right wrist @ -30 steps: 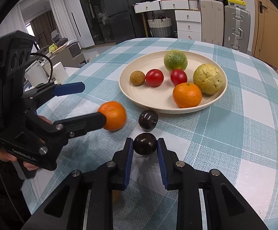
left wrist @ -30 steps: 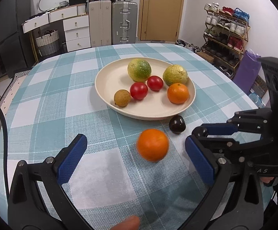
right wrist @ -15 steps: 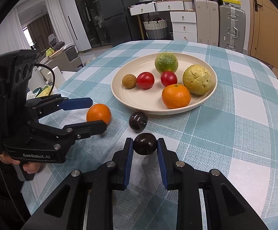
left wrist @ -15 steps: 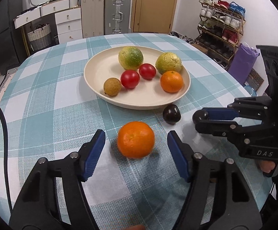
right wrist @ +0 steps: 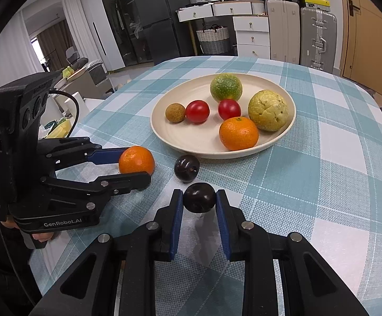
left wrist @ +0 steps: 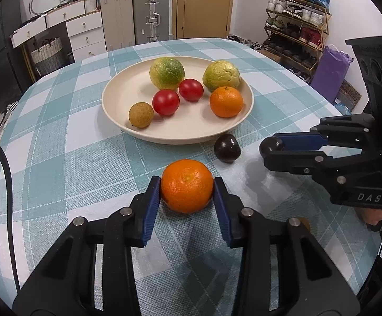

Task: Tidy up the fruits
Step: 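Carry the mandarin and plum over the plate and open both grippers, then move the left gripper to the other dark plum while the right moves to the brown fruit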

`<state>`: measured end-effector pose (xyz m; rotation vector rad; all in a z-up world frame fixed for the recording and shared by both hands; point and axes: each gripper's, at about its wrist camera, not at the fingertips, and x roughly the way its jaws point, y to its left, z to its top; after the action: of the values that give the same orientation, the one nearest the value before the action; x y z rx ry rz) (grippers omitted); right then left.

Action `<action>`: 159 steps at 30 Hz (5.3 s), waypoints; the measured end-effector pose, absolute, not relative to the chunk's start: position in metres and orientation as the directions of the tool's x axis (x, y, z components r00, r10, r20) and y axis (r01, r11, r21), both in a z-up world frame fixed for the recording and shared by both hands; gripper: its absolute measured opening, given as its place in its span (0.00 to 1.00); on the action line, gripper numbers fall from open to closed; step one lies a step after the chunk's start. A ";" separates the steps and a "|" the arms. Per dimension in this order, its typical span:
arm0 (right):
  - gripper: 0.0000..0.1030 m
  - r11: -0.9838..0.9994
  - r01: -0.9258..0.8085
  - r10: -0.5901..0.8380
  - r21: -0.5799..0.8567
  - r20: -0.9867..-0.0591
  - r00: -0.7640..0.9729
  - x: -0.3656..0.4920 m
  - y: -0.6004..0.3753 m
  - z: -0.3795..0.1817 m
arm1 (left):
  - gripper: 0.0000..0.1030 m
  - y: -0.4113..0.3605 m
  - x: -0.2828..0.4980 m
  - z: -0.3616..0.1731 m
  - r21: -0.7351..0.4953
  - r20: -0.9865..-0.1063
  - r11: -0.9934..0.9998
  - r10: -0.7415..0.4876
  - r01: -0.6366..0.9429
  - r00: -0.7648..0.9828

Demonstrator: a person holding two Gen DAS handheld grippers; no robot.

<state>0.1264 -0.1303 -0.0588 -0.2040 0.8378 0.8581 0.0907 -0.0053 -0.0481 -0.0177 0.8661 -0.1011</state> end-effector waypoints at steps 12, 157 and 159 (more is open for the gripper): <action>0.25 0.669 -0.726 0.596 0.160 -0.699 0.395 0.129 -0.134 -0.049 | 0.36 0.006 0.086 -0.025 -0.086 -0.695 0.995 -0.101 0.057 0.712; 0.52 0.611 -0.764 0.610 0.208 -0.739 0.286 0.063 -0.133 -0.064 | 0.99 -0.002 0.027 -0.010 -0.065 -0.652 0.998 -0.035 -0.009 0.757; 0.48 0.608 -0.767 0.608 0.205 -0.742 0.283 0.062 -0.131 -0.065 | 0.99 -0.003 0.029 -0.011 -0.067 -0.655 0.998 -0.036 -0.010 0.754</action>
<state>0.0621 -0.1309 -0.0654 -0.2070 0.8907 0.9290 0.0287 -0.0028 -0.0109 -0.0675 0.7162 -0.0145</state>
